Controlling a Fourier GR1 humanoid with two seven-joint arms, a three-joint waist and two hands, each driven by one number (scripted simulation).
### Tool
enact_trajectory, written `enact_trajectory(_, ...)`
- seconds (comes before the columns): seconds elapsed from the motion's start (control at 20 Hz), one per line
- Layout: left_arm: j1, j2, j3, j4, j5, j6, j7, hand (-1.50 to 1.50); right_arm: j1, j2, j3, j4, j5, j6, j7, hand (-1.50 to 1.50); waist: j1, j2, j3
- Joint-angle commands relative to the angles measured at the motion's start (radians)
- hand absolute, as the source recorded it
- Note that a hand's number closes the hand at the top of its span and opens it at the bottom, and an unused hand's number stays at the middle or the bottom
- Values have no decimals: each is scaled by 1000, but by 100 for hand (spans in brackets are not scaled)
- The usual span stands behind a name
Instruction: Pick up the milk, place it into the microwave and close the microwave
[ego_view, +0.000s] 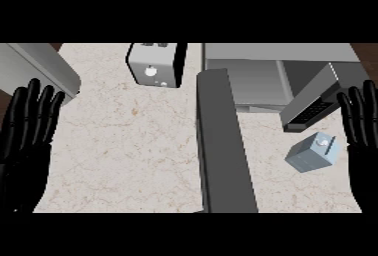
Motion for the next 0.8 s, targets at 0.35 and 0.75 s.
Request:
enact_trajectory(0.35, 53, -90, -36, 69, -31, 56, 8, -150, -163, -77, -258, 88, -178, -25, 164, -150, -22, 0, 10)
enact_trajectory(0.75, 170, -93, -74, -4, -38, 54, -6, -150, -132, -78, -273, 210, -169, -5, 67, -150, -15, 1, 10)
